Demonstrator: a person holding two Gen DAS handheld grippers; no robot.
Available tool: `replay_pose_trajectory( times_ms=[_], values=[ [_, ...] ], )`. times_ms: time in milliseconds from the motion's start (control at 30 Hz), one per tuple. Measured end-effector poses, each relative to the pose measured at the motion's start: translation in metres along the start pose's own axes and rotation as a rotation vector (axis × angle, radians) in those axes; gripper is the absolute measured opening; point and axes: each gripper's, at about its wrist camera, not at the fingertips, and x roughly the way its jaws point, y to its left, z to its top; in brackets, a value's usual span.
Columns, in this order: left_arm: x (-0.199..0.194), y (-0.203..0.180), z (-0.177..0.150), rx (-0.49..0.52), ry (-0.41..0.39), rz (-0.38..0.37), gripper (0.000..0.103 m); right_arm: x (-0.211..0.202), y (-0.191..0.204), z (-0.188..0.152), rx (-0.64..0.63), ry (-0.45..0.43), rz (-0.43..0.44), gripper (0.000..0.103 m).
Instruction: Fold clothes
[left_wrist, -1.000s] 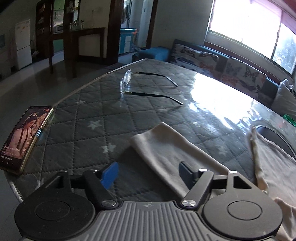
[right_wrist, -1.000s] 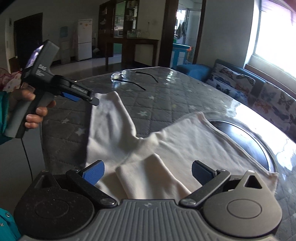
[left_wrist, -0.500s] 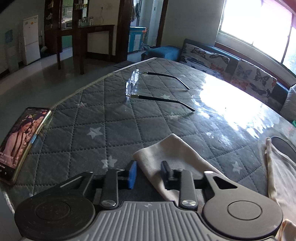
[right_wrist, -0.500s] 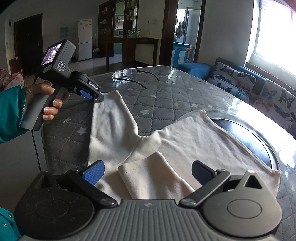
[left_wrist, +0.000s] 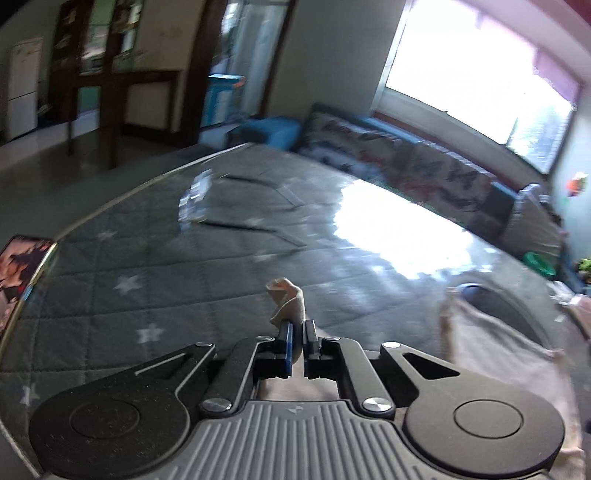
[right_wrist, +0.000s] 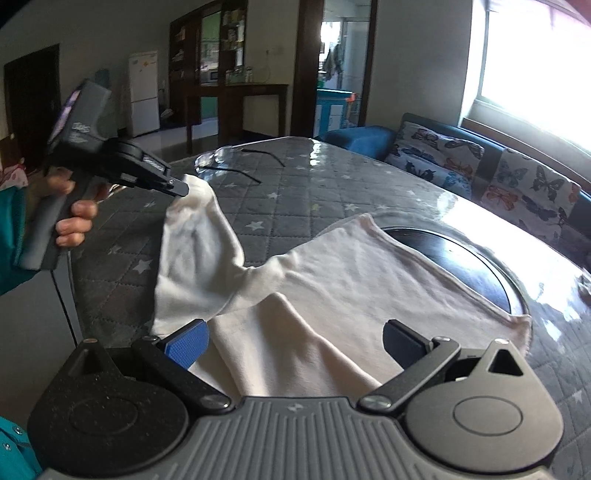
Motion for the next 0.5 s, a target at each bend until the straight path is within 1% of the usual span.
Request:
replay_pose_trajectory(
  times_ms=[133, 333, 400, 433, 500],
  values=[
    [-0.023, -0.026, -0.003, 0.037, -0.019, -0.12, 0.005, -0.009, -0.008, -0.001, 0.028, -0.025, -0.015, 0.101],
    [-0.051, -0.071, -0.014, 0.085, -0.003, -0.306, 0.005, -0.026, -0.029, -0.004, 0.105, -0.046, -0.053, 0.098],
    [-0.056, -0.084, -0.02, 0.096, 0.017, -0.363, 0.005, -0.03, -0.037, -0.007, 0.14, -0.041, -0.06, 0.095],
    [-0.057, -0.091, -0.025, 0.096, 0.038, -0.397, 0.005, -0.031, -0.041, -0.009, 0.159, -0.037, -0.064, 0.093],
    [-0.056, -0.105, -0.037, 0.111, 0.086, -0.459, 0.006, -0.033, -0.048, -0.012, 0.191, -0.03, -0.07, 0.091]
  ],
)
